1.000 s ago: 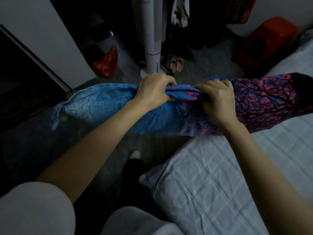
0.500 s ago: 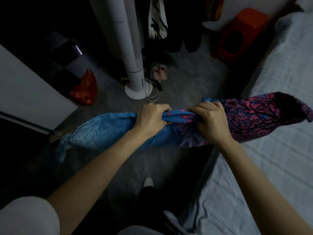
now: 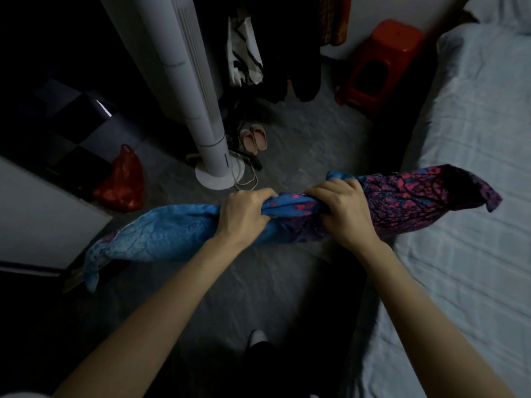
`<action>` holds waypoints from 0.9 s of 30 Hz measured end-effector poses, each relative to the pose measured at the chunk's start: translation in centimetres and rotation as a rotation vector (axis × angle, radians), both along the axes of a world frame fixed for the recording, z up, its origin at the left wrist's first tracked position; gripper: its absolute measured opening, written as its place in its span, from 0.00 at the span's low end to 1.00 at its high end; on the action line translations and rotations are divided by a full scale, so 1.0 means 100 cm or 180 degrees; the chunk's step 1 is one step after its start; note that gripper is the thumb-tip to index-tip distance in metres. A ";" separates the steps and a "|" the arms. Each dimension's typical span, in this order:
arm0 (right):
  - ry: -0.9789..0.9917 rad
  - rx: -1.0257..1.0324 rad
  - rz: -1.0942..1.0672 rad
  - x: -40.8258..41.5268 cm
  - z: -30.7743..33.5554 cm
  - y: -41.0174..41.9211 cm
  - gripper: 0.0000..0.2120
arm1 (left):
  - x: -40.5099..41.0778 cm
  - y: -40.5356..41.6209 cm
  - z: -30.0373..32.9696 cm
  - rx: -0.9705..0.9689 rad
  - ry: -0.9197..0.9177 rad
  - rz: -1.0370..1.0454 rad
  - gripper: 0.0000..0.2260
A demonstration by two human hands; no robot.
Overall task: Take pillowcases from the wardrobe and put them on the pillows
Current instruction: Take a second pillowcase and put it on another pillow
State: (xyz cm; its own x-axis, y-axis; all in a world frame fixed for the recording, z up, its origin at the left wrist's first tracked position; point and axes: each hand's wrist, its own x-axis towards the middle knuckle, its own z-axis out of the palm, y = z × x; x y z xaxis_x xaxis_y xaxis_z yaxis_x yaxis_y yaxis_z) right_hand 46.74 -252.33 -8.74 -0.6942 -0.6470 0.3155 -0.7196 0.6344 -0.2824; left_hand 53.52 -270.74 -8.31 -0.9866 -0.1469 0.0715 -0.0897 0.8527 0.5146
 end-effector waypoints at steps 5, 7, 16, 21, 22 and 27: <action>0.0082 -0.0014 -0.0053 -0.024 0.007 0.006 0.18 | -0.028 0.003 0.003 0.0021 0.0120 -0.0153 0.12; 0.0111 -0.0057 -0.0095 -0.036 0.010 0.010 0.17 | -0.042 0.007 0.004 0.0009 0.0164 -0.0182 0.11; 0.0080 0.0078 -0.0344 -0.112 0.003 0.048 0.19 | -0.130 0.039 -0.007 0.0111 0.0135 -0.0506 0.08; -0.0138 0.0138 -0.0425 -0.176 0.002 0.078 0.20 | -0.200 0.069 -0.010 0.0054 0.0100 -0.0551 0.09; -0.0153 0.0138 -0.0439 -0.188 0.004 0.085 0.20 | -0.214 0.075 -0.009 0.0032 0.0079 -0.0572 0.09; -0.0136 0.0136 -0.0474 -0.253 0.016 0.117 0.19 | -0.286 0.102 0.002 0.0046 0.0126 -0.0701 0.09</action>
State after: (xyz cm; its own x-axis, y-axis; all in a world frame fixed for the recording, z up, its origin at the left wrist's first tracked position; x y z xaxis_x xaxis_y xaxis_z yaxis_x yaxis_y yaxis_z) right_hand 21.42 -240.62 -7.15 -0.7956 -0.5481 0.2580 -0.6046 0.7452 -0.2812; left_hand 24.90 -260.53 -8.12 -0.9914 0.0705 0.1102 0.1184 0.8420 0.5263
